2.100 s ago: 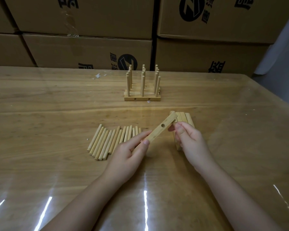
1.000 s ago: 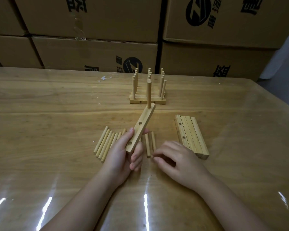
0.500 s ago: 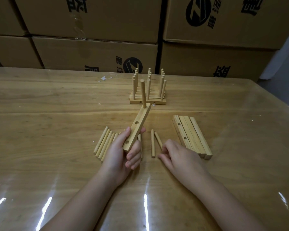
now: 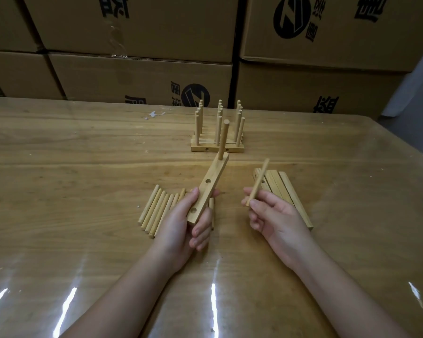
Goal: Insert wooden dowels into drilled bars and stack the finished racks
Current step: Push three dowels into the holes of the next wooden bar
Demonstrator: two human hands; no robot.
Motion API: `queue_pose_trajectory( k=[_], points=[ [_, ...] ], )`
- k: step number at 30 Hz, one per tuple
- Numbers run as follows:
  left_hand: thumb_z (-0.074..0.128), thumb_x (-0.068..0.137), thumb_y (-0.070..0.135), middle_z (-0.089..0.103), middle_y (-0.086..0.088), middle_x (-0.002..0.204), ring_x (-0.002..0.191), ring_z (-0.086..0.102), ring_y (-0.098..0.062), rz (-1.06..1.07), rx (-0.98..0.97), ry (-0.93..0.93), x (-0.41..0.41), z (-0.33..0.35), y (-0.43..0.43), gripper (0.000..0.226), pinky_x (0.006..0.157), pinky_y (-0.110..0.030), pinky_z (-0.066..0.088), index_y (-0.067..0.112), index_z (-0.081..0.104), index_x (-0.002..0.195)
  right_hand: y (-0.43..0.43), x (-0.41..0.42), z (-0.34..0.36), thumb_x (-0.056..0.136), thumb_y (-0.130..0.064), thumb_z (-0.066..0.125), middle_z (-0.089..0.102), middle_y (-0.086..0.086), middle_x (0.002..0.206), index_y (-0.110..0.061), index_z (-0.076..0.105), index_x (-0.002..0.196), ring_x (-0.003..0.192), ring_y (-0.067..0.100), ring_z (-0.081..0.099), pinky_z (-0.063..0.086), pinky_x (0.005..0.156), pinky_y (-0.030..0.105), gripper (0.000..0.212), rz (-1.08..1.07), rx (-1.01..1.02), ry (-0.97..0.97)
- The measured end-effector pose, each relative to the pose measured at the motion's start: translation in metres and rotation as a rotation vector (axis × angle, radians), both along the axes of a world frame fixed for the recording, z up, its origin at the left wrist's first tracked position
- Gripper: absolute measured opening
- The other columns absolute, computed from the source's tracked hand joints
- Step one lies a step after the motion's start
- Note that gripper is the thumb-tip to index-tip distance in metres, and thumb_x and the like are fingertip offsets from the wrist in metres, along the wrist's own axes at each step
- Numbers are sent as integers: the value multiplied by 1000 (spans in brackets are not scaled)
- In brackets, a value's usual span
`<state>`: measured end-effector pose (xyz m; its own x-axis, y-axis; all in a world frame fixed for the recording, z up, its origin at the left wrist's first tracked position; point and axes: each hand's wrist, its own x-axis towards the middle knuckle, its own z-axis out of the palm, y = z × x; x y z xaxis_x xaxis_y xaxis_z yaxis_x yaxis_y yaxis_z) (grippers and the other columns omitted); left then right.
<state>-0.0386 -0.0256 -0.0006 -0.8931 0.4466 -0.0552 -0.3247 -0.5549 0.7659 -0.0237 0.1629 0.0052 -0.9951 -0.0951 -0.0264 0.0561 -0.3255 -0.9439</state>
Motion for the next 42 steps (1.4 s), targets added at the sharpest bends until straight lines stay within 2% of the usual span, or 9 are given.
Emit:
queue_pose_trajectory(
  k=[4,7,10,19,25,30,34,38,42],
  points=[
    [35,94,41,31,3,38,24,27,-6,-6,-37,24,1,0,1,46,29,-14,29,6,60,112,0,-1,-2,76,-14,67,70,6,101,-16,74,91,78,10,63,51,61,20,17,28,-76,10],
    [36,93,42,31,3,39,24,27,-6,-10,-67,46,2,1,2,46,30,-14,29,6,58,112,1,-2,-4,78,-18,68,59,-2,72,-13,73,96,63,8,53,46,56,20,20,19,-87,7],
    [39,91,44,31,2,40,25,28,-7,-14,-88,69,2,1,3,47,30,-15,29,6,59,113,1,-2,-3,77,-15,67,54,-1,65,-13,72,93,58,10,50,44,53,21,17,34,-141,12],
    [44,91,45,36,-3,45,30,31,-12,74,-279,234,4,-3,5,50,34,-19,31,4,58,117,-2,0,0,84,-26,57,69,14,91,-8,71,101,84,21,67,54,70,25,29,14,-159,16],
    [47,84,55,48,-4,54,40,43,-18,136,-467,327,5,-6,8,53,44,-27,38,4,53,98,-3,2,2,71,-19,73,66,5,74,-21,71,79,69,16,61,51,61,22,9,5,-119,62],
    [42,90,51,51,-2,55,43,46,-17,158,-531,366,7,-5,9,33,46,-26,40,30,55,68,-2,3,2,76,-19,68,70,11,88,-12,74,95,80,18,66,54,69,24,21,21,-168,65],
    [40,93,46,51,-3,57,44,47,-17,155,-560,402,9,-3,10,30,47,-26,41,37,57,70,-6,5,0,84,-12,62,72,7,86,-17,70,100,70,13,64,52,63,21,19,-65,168,126],
    [39,94,44,51,0,55,45,48,-17,151,-609,440,12,-1,11,29,51,-27,42,27,53,75,-13,8,-1,86,-7,63,70,-3,76,-20,68,92,62,4,60,48,56,16,15,-214,372,243],
    [39,98,41,51,-3,59,46,48,-18,160,-654,472,15,1,12,26,54,-30,43,28,52,81,-13,10,-1,84,-18,66,64,2,77,-31,67,89,71,9,59,46,62,15,14,-305,587,354]
  ],
)
